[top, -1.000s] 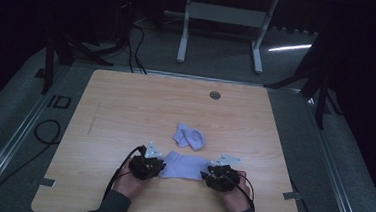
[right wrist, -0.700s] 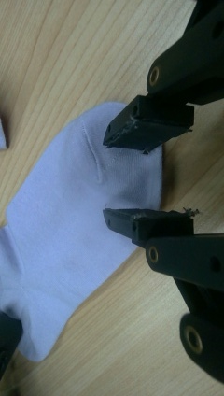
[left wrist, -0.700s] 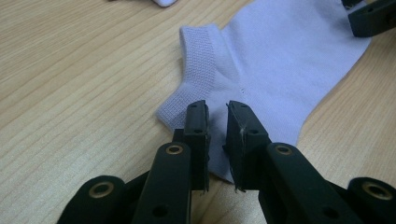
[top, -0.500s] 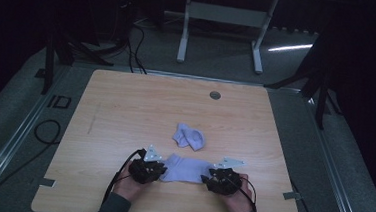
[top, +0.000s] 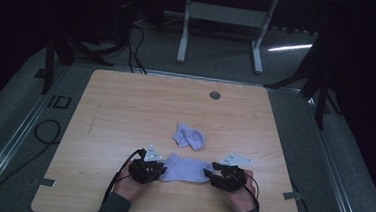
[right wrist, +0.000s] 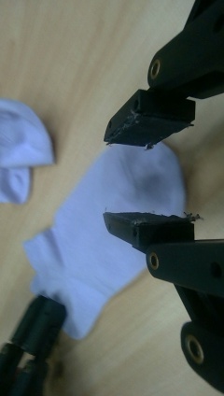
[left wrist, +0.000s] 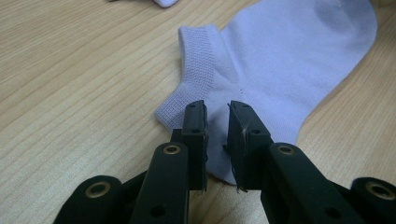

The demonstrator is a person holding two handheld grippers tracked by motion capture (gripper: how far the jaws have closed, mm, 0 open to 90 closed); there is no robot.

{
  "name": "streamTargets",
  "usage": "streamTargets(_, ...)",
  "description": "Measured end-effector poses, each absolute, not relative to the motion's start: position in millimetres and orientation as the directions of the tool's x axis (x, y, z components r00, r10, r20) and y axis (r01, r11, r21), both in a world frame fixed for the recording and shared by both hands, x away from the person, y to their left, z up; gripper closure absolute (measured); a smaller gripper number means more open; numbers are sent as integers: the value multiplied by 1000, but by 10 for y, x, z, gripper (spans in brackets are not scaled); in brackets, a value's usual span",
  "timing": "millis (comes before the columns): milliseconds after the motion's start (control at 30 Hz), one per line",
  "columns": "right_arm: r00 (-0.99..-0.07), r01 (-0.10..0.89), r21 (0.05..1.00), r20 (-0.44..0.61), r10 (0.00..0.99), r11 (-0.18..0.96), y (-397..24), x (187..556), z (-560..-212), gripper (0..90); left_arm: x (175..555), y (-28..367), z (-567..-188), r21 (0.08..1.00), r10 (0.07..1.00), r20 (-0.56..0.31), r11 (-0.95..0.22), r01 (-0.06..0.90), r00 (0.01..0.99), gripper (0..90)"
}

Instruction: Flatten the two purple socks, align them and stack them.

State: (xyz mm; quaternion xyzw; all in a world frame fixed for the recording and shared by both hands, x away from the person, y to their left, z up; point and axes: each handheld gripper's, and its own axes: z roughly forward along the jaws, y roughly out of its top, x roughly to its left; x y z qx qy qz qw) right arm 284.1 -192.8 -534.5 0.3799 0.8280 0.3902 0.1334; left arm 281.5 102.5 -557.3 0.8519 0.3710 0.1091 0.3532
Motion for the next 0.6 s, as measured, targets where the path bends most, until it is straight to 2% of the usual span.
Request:
streamTargets(367,-657,496,754,0,754,432,-1745,3404,-5112,545,2820,1019,-5570,682,710,-66,-481,551,702,769)
streamTargets(600,-637,514,754,17,771,409,-1686,3687,-5055,553,2818,1009,-5571,683,713,-68,-476,553,698,769)
